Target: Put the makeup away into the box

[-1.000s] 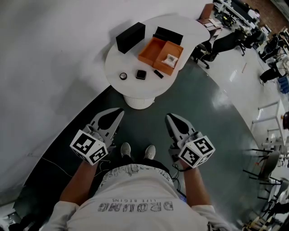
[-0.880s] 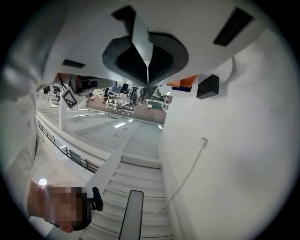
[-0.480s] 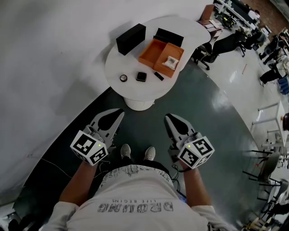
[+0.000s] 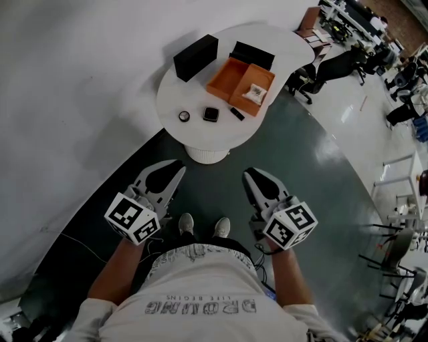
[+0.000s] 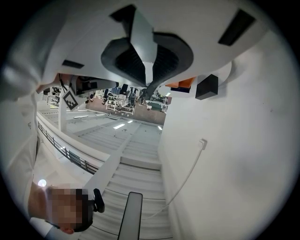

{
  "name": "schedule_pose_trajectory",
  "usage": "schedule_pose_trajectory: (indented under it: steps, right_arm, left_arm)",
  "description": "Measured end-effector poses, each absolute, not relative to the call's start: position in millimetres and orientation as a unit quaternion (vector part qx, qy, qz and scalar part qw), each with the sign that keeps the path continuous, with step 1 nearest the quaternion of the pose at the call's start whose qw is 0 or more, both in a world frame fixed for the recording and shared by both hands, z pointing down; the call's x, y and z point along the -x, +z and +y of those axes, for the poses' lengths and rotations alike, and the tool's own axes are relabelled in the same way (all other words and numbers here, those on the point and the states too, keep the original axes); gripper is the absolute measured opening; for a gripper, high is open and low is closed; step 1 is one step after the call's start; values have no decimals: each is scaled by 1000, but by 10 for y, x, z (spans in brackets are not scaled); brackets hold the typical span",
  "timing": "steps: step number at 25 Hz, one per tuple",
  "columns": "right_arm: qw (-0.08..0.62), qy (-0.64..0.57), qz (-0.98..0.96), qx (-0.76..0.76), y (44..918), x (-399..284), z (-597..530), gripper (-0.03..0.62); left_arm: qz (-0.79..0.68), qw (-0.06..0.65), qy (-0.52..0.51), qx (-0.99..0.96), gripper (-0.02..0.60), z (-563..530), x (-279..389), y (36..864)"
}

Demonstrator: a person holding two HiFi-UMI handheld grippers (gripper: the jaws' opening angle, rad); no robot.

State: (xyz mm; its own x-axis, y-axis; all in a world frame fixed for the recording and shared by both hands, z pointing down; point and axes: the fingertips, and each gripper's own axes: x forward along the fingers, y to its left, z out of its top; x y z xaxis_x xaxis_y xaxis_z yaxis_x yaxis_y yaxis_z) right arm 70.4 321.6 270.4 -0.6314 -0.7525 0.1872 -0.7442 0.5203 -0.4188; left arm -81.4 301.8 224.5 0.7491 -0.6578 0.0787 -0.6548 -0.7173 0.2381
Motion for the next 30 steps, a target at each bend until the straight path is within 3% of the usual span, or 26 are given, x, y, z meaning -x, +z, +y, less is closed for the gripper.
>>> schedule_pose_trajectory:
  steps: [3,7,30]
  right_arm:
    - [8,-237,872,429,2722,-695,3180,70]
    - [6,-238,872,429,2736,-693,3153,81]
    - [8,-239,867,438,2772,-747,3142,166]
  left_arm:
    - [-354,127,-4,-926,92,2982,816,2265]
    - [-354,127,-3,-927,116,2959,810,2283]
    - [-363,125,4,-923,195,2960,814,2339]
